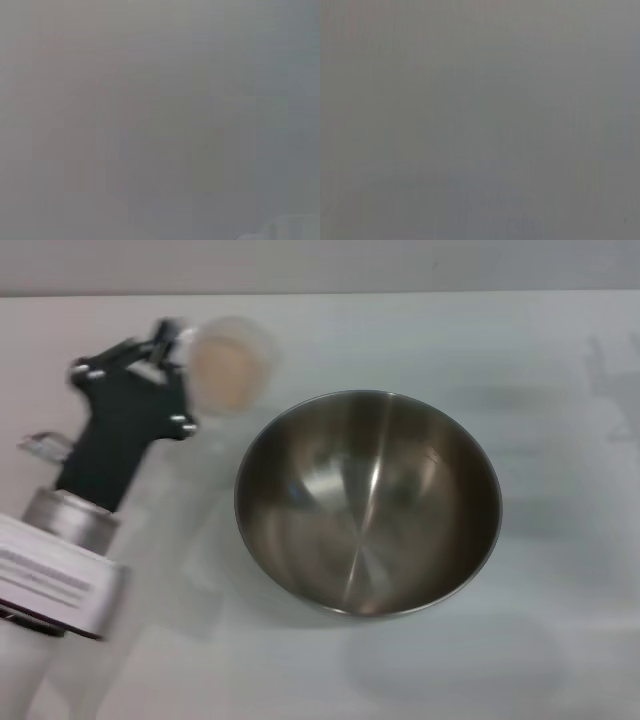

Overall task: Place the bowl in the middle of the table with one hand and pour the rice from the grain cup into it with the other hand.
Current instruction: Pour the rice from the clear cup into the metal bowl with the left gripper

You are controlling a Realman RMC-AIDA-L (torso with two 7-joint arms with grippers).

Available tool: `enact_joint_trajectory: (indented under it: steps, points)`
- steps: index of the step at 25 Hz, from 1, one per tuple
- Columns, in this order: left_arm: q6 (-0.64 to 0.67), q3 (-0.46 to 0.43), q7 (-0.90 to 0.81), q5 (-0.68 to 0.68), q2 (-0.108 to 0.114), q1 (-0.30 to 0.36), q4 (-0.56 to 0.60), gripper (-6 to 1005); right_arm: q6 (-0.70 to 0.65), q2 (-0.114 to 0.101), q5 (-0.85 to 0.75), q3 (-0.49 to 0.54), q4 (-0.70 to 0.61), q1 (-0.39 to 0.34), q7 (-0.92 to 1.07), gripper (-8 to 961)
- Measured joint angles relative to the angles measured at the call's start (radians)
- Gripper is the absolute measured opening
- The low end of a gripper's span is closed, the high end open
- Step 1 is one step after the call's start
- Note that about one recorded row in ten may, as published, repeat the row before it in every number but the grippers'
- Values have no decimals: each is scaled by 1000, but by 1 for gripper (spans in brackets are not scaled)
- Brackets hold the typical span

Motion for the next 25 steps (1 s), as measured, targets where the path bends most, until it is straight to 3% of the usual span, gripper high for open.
enact_joint_trajectory:
  steps: [2, 4, 7, 12, 25]
  points:
    - [5, 8, 196, 103, -1, -34, -5, 24, -1, -1, 0, 1, -3, 2, 0, 552]
    - [6, 8, 254, 132, -1, -40, -9, 24, -1, -1, 0, 1, -3, 2, 0, 552]
    - [8, 7, 500, 224, -1, -65, -15, 25, -1, -1, 0, 2, 1, 9, -1, 552]
    - [8, 6, 756, 288, -1, -74, -22, 25, 2, -2, -1, 13, 3, 12, -1, 552]
    - [5, -2, 1126, 362, -1, -98, -15, 27, 4, -9, -7, 15, 11, 16, -3, 551]
